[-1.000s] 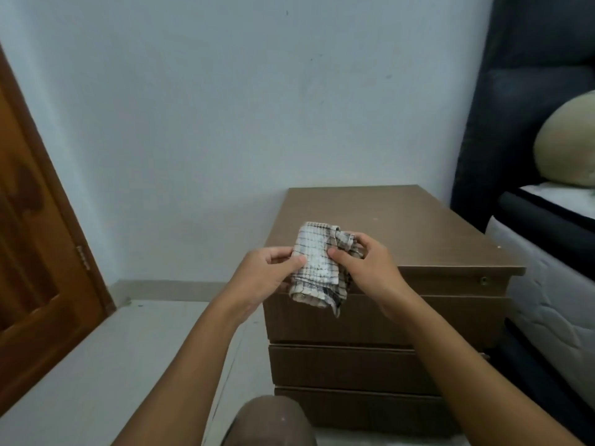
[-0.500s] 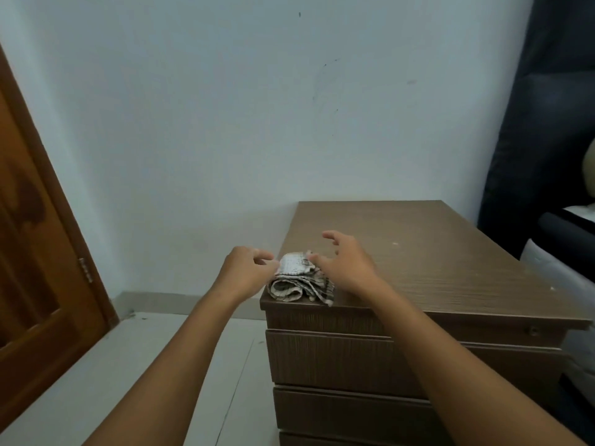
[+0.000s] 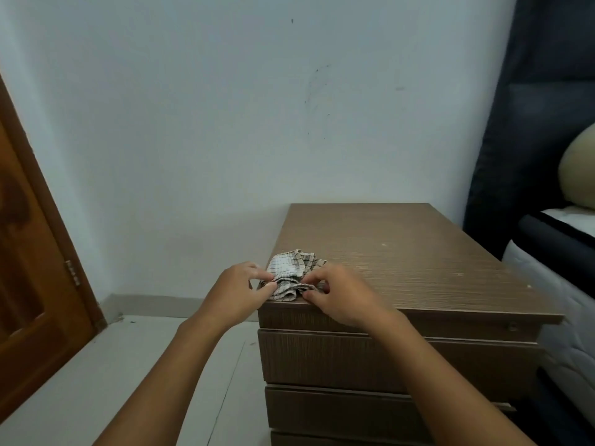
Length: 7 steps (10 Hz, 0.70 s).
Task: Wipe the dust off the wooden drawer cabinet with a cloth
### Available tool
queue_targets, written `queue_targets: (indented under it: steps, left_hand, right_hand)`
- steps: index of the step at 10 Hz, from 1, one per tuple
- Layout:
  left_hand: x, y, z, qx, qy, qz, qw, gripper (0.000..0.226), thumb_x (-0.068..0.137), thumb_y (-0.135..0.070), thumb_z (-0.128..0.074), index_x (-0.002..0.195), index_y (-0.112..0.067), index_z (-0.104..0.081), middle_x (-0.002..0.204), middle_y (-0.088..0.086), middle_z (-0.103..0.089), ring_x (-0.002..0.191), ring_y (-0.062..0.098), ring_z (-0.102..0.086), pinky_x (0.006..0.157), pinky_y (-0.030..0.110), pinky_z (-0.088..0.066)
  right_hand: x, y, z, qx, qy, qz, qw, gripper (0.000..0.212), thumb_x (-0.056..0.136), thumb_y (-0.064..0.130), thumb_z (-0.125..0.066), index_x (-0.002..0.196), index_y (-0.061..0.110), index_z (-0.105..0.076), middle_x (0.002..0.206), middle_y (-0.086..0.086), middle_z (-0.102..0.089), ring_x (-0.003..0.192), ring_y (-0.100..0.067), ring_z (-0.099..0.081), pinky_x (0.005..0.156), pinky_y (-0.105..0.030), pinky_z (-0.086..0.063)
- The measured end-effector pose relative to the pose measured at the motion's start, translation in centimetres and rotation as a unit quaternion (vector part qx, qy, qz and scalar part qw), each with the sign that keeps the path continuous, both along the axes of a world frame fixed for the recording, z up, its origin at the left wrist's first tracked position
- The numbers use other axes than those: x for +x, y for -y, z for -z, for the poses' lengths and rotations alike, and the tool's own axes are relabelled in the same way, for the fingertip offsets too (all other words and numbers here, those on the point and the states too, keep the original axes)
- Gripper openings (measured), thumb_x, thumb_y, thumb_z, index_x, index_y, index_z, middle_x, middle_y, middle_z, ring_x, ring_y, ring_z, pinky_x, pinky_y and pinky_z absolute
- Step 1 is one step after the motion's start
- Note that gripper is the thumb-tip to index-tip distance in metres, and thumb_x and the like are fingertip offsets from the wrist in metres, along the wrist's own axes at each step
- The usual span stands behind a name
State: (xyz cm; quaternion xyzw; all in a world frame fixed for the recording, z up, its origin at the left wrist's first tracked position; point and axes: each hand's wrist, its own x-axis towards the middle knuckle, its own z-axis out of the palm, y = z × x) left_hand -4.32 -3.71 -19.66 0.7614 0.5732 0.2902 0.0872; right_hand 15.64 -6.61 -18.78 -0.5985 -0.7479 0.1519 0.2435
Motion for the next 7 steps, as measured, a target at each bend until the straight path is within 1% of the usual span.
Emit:
queue_targets:
  steps: [1,2,3,4,5,6,7]
  left_hand:
    - [0.2,0.0,0.2,0.008,0.003,-0.016,1.0,0.03,0.089,-0.037,-0.064,0.115,-0.024,-0.072,0.116,-0.006,-0.065,0.082,0.006,-0.056,0.068,0.021,-0.043]
    - [0.5,0.1,0.4,0.012,0.01,-0.027,1.0,0.031,0.09,-0.036,-0.063,0.117,-0.023,-0.071,0.117,-0.004,-0.065,0.084,0.008,-0.055,0.071,0.023,-0.044]
    - [0.5,0.4,0.4,0.004,0.008,-0.032,0.999,0.032,0.091,-0.037,-0.061,0.119,-0.024,-0.069,0.118,-0.004,-0.066,0.087,0.01,-0.056,0.074,0.026,-0.047]
    - [0.5,0.8,0.0,-0.01,-0.002,-0.028,1.0,0.034,0.09,-0.04,-0.06,0.12,-0.026,-0.068,0.124,-0.003,-0.064,0.097,0.014,-0.058,0.083,0.031,-0.05]
    - [1.0,1.6,-1.3,-0.022,-0.018,-0.027,0.999,0.036,0.089,-0.042,-0.059,0.121,-0.027,-0.067,0.13,-0.003,-0.061,0.109,0.016,-0.057,0.089,0.031,-0.048]
    - [1.5,2.1,-3.0,-0.028,-0.01,-0.007,1.0,0.039,0.089,-0.043,-0.058,0.123,-0.026,-0.065,0.134,-0.003,-0.059,0.118,0.017,-0.055,0.095,0.033,-0.046]
    - [2.8,3.2,-5.7,-0.01,0.008,0.039,0.999,0.038,0.091,-0.041,-0.057,0.125,-0.025,-0.064,0.133,-0.004,-0.06,0.116,0.015,-0.054,0.093,0.031,-0.044]
  right_hand:
    - [-0.4,0.3,0.3,0.023,0.013,0.013,1.0,0.031,0.093,0.038,-0.059,0.123,0.033,-0.063,0.127,0.009,-0.057,0.114,-0.016,-0.052,0.098,-0.043,-0.046]
    - [-0.5,0.8,0.2,0.033,0.033,0.013,0.999,0.032,0.094,0.038,-0.056,0.125,0.032,-0.062,0.128,0.008,-0.057,0.119,-0.018,-0.05,0.102,-0.044,-0.042]
    - [0.0,1.4,-0.1,0.026,0.04,0.016,0.999,0.034,0.094,0.041,-0.055,0.126,0.032,-0.06,0.128,0.008,-0.059,0.117,-0.017,-0.053,0.102,-0.045,-0.041]
    - [0.7,1.6,-0.3,0.002,0.026,0.022,0.999,0.032,0.093,0.045,-0.054,0.122,0.035,-0.062,0.119,0.01,-0.066,0.107,-0.011,-0.059,0.104,-0.048,-0.04]
    - [1.6,2.0,-1.2,-0.014,0.004,0.023,1.0,0.031,0.092,0.048,-0.053,0.119,0.036,-0.063,0.114,0.013,-0.067,0.099,-0.007,-0.061,0.095,-0.045,-0.049]
    - [2.8,2.5,-2.4,-0.005,-0.01,0.025,1.0,0.027,0.093,0.044,-0.055,0.117,0.034,-0.064,0.112,0.013,-0.067,0.096,-0.006,-0.061,0.088,-0.038,-0.054]
    - [3.9,3.1,-4.2,0.032,-0.002,0.041,0.999,0.029,0.095,0.042,-0.053,0.121,0.032,-0.062,0.12,0.012,-0.065,0.101,-0.006,-0.06,0.091,-0.037,-0.053]
